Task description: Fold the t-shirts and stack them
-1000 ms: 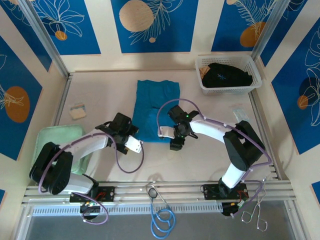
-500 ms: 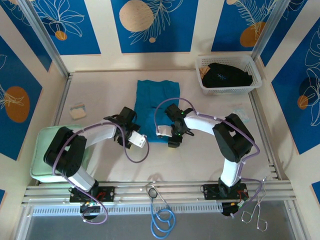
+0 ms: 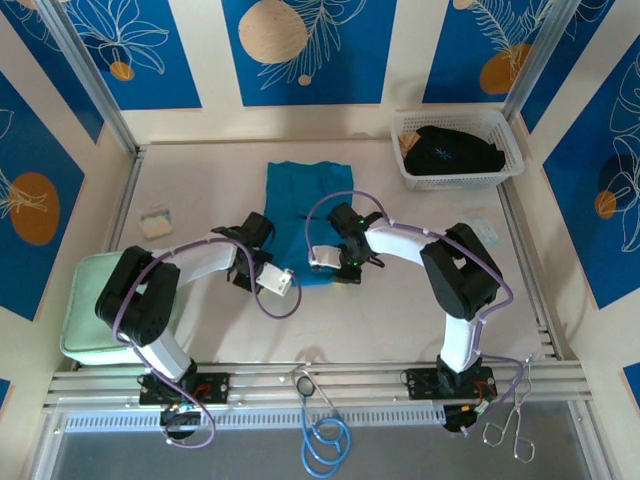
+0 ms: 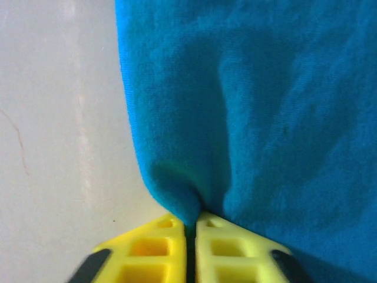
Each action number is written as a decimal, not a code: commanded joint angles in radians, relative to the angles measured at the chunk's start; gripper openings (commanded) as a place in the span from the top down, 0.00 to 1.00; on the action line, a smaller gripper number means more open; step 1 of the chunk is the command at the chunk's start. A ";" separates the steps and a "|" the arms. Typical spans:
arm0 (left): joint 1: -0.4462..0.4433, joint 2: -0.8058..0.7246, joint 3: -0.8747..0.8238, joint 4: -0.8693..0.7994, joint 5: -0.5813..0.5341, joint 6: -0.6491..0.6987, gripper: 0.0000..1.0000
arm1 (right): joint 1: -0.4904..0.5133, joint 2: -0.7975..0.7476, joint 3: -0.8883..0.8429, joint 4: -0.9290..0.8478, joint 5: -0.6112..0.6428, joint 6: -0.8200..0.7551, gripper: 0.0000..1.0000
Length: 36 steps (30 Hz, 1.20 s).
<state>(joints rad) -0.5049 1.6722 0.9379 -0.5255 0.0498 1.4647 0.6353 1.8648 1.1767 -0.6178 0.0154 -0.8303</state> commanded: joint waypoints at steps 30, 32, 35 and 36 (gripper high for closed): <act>-0.231 -0.740 -0.086 -0.347 -0.051 -0.319 1.00 | 0.225 -0.650 -0.171 -0.307 0.043 0.197 1.00; -0.240 -0.762 -0.058 -0.369 -0.060 -0.348 1.00 | 0.237 -0.682 -0.137 -0.359 0.036 0.197 1.00; -0.241 -0.763 -0.009 -0.382 -0.092 -0.383 1.00 | 0.229 -0.692 -0.079 -0.407 0.047 0.182 1.00; -0.242 -0.755 0.003 -0.376 -0.112 -0.383 1.00 | 0.216 -0.688 -0.063 -0.404 0.060 0.172 1.00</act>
<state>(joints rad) -0.7429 0.9203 0.8848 -0.8490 -0.0036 1.1343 0.8665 1.1843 1.0714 -0.9279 0.0566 -0.6609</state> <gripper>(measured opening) 0.056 0.061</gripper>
